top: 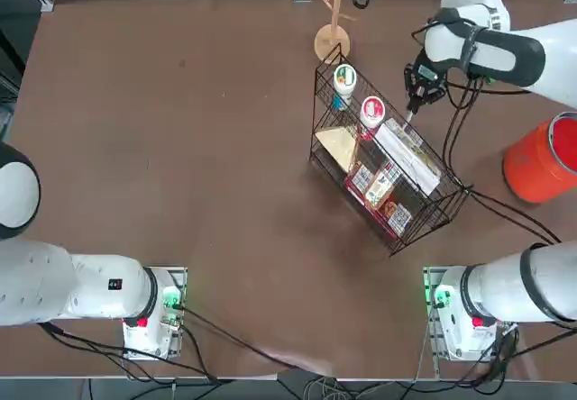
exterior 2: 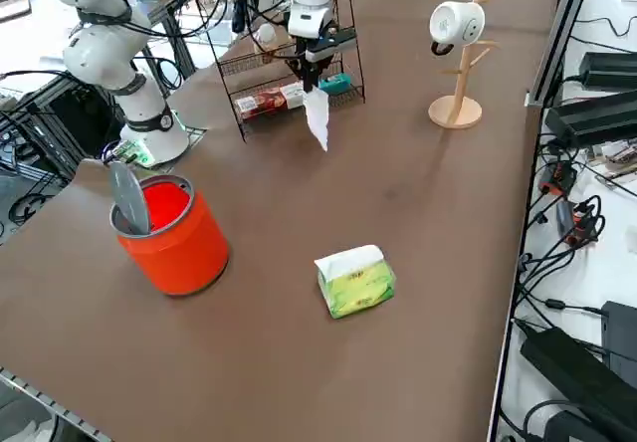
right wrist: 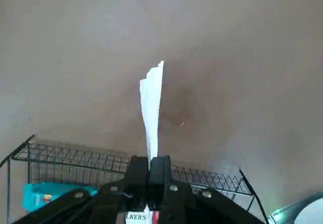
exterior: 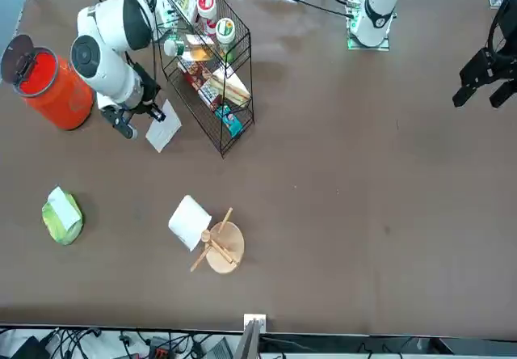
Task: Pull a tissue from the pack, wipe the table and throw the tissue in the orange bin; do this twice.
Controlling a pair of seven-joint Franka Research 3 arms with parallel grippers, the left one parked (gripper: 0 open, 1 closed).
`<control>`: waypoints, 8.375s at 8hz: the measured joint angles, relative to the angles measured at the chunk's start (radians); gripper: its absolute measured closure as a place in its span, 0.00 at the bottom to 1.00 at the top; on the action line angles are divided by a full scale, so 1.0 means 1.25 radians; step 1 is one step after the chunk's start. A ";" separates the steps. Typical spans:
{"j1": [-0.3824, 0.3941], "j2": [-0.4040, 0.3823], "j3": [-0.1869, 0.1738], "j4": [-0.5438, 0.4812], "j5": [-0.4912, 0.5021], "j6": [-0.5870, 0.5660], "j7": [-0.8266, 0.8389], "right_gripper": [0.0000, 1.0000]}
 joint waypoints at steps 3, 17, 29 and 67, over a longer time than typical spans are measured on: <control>0.012 -0.001 0.000 -0.045 0.000 0.001 0.002 0.99; 0.014 0.227 -0.003 -0.085 0.001 0.245 0.004 0.99; 0.010 0.235 -0.015 -0.080 0.001 0.103 0.005 0.99; -0.348 -0.058 -0.042 0.315 -0.469 -0.635 -0.707 0.99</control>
